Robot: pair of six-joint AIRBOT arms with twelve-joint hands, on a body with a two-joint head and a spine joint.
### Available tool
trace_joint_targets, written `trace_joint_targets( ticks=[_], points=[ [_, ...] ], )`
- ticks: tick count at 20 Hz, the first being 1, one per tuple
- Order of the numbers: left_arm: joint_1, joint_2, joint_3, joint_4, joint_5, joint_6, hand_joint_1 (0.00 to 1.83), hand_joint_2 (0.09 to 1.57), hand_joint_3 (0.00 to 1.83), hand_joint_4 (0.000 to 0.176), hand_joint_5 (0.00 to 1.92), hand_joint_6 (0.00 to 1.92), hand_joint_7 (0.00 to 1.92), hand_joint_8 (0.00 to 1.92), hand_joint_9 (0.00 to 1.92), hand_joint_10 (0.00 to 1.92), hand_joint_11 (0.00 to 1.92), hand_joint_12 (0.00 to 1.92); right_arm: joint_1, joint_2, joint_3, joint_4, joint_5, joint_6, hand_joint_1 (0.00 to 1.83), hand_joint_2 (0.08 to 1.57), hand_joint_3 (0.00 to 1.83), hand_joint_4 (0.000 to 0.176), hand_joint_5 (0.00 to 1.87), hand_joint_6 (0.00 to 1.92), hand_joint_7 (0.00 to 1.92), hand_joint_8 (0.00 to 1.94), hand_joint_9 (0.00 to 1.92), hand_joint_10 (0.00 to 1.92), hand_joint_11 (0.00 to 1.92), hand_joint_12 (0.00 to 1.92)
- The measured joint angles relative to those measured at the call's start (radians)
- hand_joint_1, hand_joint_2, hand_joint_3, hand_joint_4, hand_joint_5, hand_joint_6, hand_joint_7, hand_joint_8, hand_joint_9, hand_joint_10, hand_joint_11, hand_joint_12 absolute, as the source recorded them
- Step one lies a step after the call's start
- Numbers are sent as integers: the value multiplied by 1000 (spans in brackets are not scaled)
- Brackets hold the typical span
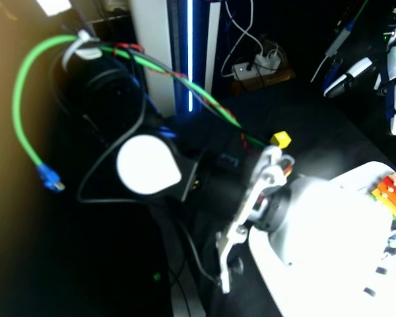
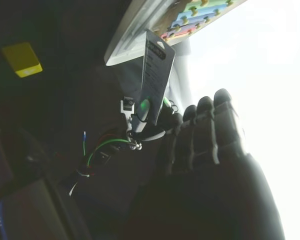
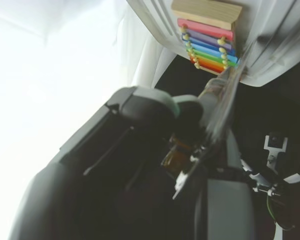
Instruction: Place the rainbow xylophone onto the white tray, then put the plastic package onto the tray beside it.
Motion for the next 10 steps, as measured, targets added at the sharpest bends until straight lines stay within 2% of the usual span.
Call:
trace_joint_targets(
  ticks=[1,2,3,5,6,7,9,10],
  points=[
    [1,0,0,1,0,0,755,637,7,0,0,0,0,0,0,0,0,0,-22,-3,14,26,1,1,1296,1068,1,0,1016,682,1161,943,1375,783,1231,1327],
    [1,0,0,0,1,0,744,640,8,0,0,0,0,0,0,0,0,0,-47,-8,34,25,-8,8,1289,1084,0,0,971,772,1134,980,1276,881,1149,1403],
    [1,0,0,-1,-1,0,702,641,8,0,0,0,0,0,0,0,0,0,-70,-15,53,24,-18,35,1380,1070,1,0,960,698,1092,899,1156,1063,1080,1402],
    [1,0,0,0,0,0,711,660,14,0,0,0,0,0,0,0,0,0,-98,-27,79,15,-35,65,1398,1077,2,0,939,715,1056,929,1102,1125,1033,1361],
    [1,0,0,0,-1,0,723,658,11,0,0,0,0,0,0,0,0,0,-105,-33,92,16,-39,77,1387,1108,4,0,863,884,986,1004,1014,1174,925,1295],
    [1,0,0,-1,-2,0,723,661,11,0,0,0,0,0,0,0,0,0,-115,-40,104,18,-42,89,1395,1088,0,0,917,814,1026,931,1080,1114,911,1284],
    [1,-1,0,-1,-1,0,706,645,3,0,0,0,0,0,0,0,0,0,-117,-49,115,16,-50,102,1397,1081,0,0,905,852,1020,925,1123,1036,863,1159],
    [1,-4,0,-2,-2,0,734,653,6,0,0,0,0,0,0,0,0,0,-117,-49,116,17,-48,104,1382,1122,5,0,819,1001,926,1046,1018,1153,833,1101]
  ],
)
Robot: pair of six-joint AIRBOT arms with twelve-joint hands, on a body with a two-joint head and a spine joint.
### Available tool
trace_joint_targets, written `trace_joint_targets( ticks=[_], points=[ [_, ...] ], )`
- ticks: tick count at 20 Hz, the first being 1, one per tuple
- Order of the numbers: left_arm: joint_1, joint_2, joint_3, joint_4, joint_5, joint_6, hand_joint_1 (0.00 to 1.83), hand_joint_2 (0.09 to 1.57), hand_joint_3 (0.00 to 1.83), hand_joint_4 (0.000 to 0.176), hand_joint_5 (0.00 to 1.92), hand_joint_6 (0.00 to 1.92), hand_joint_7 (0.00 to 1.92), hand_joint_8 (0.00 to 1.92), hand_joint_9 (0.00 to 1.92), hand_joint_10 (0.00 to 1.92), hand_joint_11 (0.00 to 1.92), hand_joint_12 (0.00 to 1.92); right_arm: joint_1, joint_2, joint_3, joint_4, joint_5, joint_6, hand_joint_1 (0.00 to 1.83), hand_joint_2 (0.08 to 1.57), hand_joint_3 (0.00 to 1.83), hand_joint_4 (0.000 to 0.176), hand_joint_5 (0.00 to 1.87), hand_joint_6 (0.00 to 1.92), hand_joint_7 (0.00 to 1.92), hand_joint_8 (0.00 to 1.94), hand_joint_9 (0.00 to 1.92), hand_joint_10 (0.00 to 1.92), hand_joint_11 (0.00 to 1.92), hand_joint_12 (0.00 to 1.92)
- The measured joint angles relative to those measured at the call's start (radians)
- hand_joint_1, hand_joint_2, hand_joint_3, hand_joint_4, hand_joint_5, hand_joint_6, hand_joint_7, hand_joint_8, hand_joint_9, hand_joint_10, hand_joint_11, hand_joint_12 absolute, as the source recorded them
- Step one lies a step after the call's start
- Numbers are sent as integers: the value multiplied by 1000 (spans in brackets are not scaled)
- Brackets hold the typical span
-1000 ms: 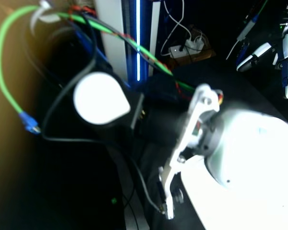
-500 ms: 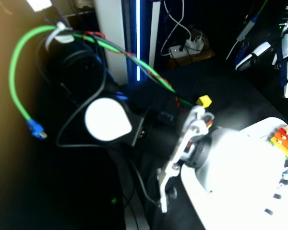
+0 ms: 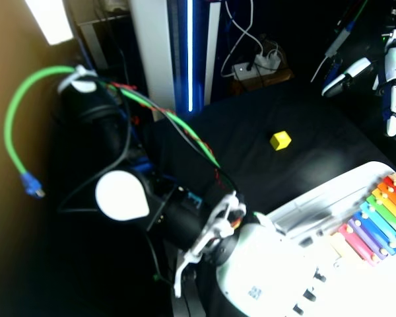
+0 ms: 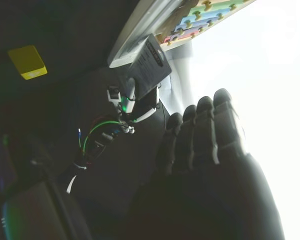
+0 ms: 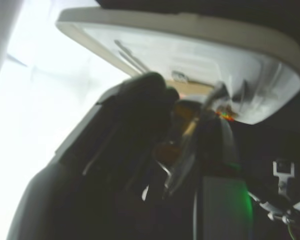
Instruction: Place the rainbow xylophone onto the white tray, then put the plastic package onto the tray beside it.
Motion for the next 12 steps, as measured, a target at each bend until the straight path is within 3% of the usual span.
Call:
trace_joint_targets(
  ticks=[1,2,5,6,7,8,10,11,12],
  points=[
    [0,-1,0,2,0,0,725,653,5,0,0,0,0,0,0,0,0,0,0,-2,4,1,1,1,1386,1122,0,0,838,869,943,1055,1042,1210,898,1201],
    [0,-2,0,4,0,0,728,656,6,0,0,0,0,0,0,0,0,0,0,-4,7,0,-2,1,1386,1120,0,0,836,871,953,1045,1046,1202,850,1197],
    [0,-1,0,1,-2,0,703,664,8,0,0,0,0,0,0,0,0,0,-8,-4,10,4,-12,5,1381,1130,1,0,745,1055,973,1015,1018,1177,716,985],
    [0,-1,0,1,-2,0,722,667,8,0,0,0,0,0,0,0,0,0,-11,-4,10,4,-13,6,1467,1087,6,0,723,425,976,955,958,1158,618,899],
    [0,-1,0,1,-2,0,741,659,4,0,0,0,0,0,0,0,0,0,-11,-4,10,1,-14,8,1349,1053,0,0,741,133,899,400,888,519,596,805],
    [0,-1,0,1,-3,0,730,659,4,0,0,0,0,0,0,0,0,0,-11,-4,10,1,-14,9,1239,1029,0,0,691,30,818,121,847,189,562,714],
    [0,-2,0,1,-3,-1,750,654,1,0,0,0,0,0,0,0,0,0,-11,-3,11,5,-12,10,1090,983,0,0,520,0,638,5,673,11,419,609],
    [0,-2,0,1,-3,-1,731,663,5,0,0,0,0,0,0,0,0,0,-11,-4,11,5,-13,10,1053,939,2,23,436,0,555,0,583,1,317,637],
    [0,-2,0,1,-3,-1,726,662,4,0,0,0,0,0,0,0,0,0,-11,-4,11,3,-11,14,999,873,8,72,321,0,474,0,467,0,182,754]
  ],
)
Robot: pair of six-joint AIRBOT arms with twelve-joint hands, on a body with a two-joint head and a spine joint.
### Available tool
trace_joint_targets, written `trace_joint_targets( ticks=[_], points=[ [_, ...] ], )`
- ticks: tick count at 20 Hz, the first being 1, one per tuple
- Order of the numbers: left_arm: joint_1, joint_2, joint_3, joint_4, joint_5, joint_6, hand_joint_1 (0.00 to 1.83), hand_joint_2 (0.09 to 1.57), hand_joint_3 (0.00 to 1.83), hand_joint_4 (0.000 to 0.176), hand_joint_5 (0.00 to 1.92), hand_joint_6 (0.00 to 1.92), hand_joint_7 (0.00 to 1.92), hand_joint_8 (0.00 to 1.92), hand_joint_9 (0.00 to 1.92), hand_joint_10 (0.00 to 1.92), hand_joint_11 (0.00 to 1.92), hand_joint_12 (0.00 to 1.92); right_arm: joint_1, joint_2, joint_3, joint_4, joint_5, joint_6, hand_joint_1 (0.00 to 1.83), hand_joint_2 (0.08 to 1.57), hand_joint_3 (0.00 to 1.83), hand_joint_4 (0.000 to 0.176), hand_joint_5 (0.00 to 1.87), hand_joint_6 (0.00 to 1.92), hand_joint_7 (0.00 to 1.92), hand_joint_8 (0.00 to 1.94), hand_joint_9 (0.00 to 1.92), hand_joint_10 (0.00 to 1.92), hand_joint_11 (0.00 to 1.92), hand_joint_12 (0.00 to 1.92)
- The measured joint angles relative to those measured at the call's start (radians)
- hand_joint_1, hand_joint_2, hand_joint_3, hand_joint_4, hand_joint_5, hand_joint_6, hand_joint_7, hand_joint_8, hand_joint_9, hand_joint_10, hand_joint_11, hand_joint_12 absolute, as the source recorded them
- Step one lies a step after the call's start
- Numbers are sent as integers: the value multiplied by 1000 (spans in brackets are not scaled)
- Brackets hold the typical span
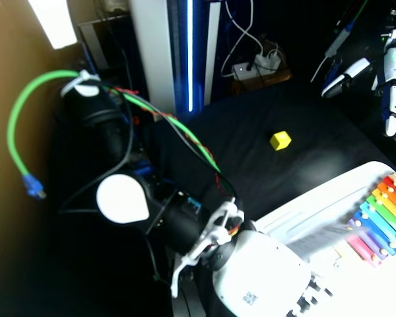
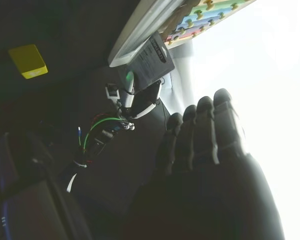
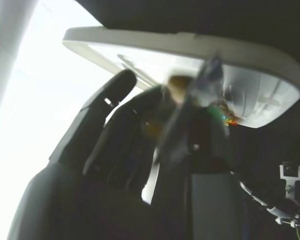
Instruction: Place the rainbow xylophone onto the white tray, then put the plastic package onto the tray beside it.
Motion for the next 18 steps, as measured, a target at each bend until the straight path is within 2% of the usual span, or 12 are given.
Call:
trace_joint_targets(
  ticks=[1,2,3,5,7,9,13,15,17,18],
  points=[
    [1,-1,0,0,0,0,722,661,4,0,0,0,0,0,0,0,0,0,0,0,0,-2,0,3,972,850,1,107,238,0,404,0,372,0,83,871],
    [2,-1,0,0,-2,0,711,668,7,0,0,0,0,0,0,0,0,0,0,0,0,-3,0,3,940,810,0,158,134,0,313,0,270,0,16,954],
    [4,-1,0,0,-2,0,698,670,7,0,0,0,0,0,0,0,0,0,0,0,0,-3,0,3,923,772,0,172,61,0,250,0,209,0,2,973],
    [4,-1,0,0,-1,0,735,667,4,0,0,0,0,0,0,0,0,0,0,0,0,-2,0,4,894,732,0,176,4,0,198,0,147,0,0,936],
    [4,-2,0,0,-2,0,693,651,0,0,0,0,0,0,0,0,0,0,0,2,-2,-5,4,7,806,703,0,176,0,0,142,2,93,2,0,893],
    [4,-7,0,1,-1,0,698,647,0,0,0,0,0,0,0,0,0,0,0,3,-2,-5,11,13,821,688,0,176,0,0,52,0,44,0,0,845],
    [5,-7,0,-3,-2,-1,666,646,0,0,0,0,0,0,0,0,0,0,0,14,-13,0,64,16,761,661,0,176,0,0,0,0,0,0,0,614],
    [8,-11,0,-21,-5,-1,670,664,3,0,0,0,0,0,0,0,0,0,0,23,-32,15,125,17,726,627,0,176,0,0,0,0,0,0,0,378],
    [11,-11,1,-32,-18,-1,743,661,1,15,0,0,0,0,0,0,0,0,0,42,-67,18,177,17,705,602,0,176,0,0,0,0,0,0,0,350],
    [11,-11,3,-40,-27,-2,718,683,11,18,0,0,0,0,0,0,0,0,0,53,-90,24,195,16,724,593,0,176,0,0,0,0,0,0,0,247]
  ],
)
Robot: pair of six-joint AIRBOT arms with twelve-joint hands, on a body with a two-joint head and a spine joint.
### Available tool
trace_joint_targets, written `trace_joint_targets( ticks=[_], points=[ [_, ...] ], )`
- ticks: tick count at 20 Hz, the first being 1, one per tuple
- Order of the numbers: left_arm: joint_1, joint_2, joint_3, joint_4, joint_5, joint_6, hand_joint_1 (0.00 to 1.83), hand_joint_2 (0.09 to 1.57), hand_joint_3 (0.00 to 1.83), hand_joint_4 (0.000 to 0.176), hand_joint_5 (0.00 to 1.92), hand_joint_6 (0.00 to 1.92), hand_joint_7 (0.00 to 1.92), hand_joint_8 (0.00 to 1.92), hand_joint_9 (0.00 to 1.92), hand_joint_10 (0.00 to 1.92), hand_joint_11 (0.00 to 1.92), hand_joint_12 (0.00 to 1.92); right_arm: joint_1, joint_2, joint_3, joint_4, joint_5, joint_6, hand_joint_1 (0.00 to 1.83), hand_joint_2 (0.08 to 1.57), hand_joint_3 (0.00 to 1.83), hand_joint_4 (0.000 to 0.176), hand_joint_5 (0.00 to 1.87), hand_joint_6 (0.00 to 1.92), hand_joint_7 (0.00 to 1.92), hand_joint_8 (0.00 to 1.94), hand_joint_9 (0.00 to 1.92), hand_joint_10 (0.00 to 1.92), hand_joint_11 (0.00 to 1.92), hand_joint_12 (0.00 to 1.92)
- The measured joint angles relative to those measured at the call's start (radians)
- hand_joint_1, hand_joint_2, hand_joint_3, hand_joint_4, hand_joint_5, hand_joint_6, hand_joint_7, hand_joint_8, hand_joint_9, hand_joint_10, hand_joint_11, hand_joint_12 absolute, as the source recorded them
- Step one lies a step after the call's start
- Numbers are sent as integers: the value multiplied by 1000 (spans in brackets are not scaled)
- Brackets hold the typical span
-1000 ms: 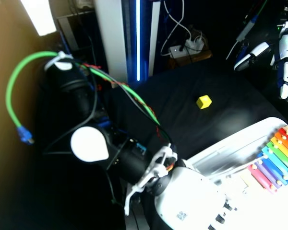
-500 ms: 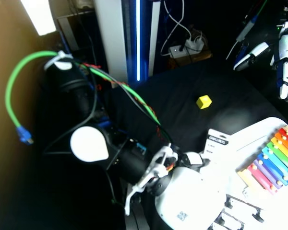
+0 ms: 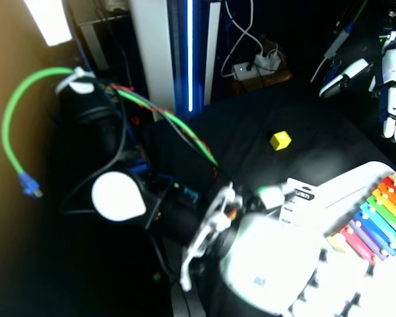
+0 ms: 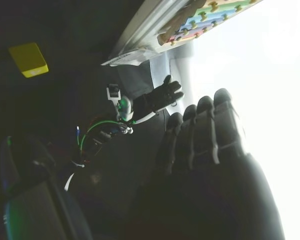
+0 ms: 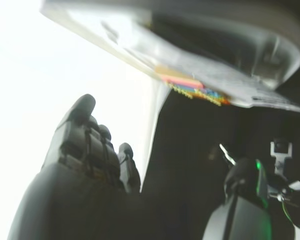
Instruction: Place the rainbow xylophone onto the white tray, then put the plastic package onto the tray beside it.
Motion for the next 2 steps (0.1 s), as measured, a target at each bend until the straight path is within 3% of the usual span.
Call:
trace_joint_targets(
  ticks=[1,2],
  points=[
    [0,0,0,-12,-13,1,680,709,21,11,0,0,0,0,0,0,0,0,0,16,-34,26,18,-32,723,588,0,176,0,0,0,0,0,0,0,228],
    [0,0,0,-18,-25,0,679,721,24,54,0,0,0,0,0,0,0,0,0,37,-66,45,37,-60,719,583,0,176,0,0,0,0,0,0,0,183]
  ],
)
